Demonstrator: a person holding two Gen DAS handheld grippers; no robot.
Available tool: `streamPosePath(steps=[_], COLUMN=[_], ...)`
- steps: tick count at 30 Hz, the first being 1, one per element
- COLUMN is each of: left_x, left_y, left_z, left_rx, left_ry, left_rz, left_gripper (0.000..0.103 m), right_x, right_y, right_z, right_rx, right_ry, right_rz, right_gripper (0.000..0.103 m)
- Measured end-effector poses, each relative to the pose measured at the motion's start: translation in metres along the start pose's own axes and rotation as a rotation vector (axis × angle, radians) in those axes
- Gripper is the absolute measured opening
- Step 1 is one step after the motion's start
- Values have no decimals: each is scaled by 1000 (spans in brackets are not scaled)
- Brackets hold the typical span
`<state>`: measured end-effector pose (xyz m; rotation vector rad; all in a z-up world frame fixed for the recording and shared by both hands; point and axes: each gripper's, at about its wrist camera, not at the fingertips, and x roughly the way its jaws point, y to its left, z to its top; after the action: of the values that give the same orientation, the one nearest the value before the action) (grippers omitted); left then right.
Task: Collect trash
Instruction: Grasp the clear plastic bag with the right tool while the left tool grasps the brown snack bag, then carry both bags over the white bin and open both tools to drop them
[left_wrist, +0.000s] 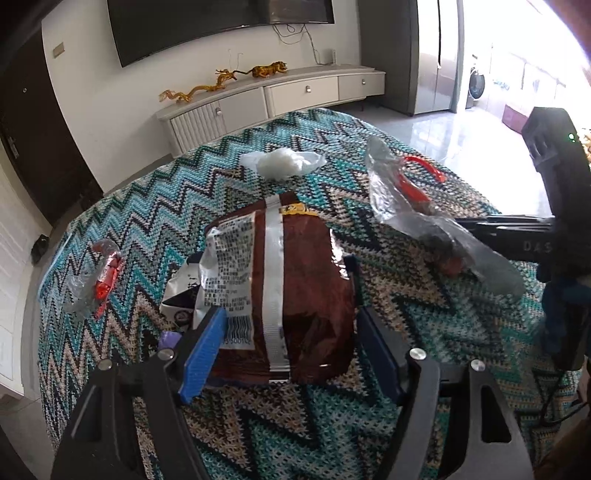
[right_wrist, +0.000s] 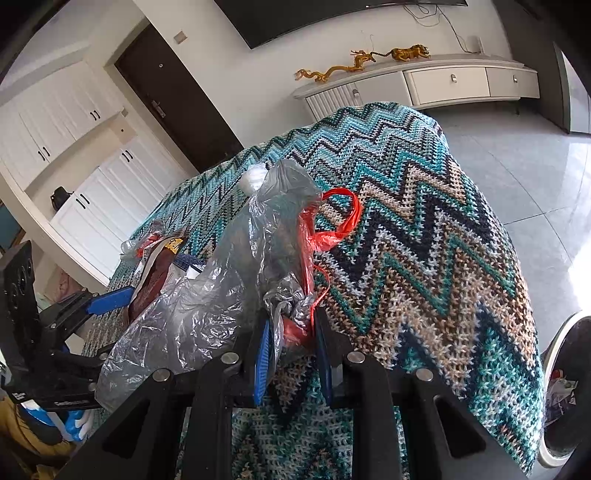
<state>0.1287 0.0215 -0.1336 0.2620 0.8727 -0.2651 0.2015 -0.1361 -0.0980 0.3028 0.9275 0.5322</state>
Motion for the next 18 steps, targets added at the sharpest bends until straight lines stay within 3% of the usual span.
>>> streamPosePath(steps=[1, 7, 12, 14, 18], left_x=[0, -10, -22, -28, -42], left_y=[0, 14, 25, 30, 38], left_z=[0, 4, 4, 3, 1], left_rx=[-2, -64, -115, -140, -180], left_ry=[-4, -36, -65, -76, -101], left_rz=[6, -12, -18, -30, -49], left_gripper=[52, 26, 18, 10, 9], right_x=[0, -1, -4, -6, -11], right_y=[0, 0, 2, 2, 7], right_z=[0, -1, -3, -4, -9], right_rx=[1, 2, -1, -1, -15], right_ry=[0, -5, -12, -14, -12], right_rz=[1, -1, -4, -5, -6], right_gripper=[21, 21, 21, 20, 19])
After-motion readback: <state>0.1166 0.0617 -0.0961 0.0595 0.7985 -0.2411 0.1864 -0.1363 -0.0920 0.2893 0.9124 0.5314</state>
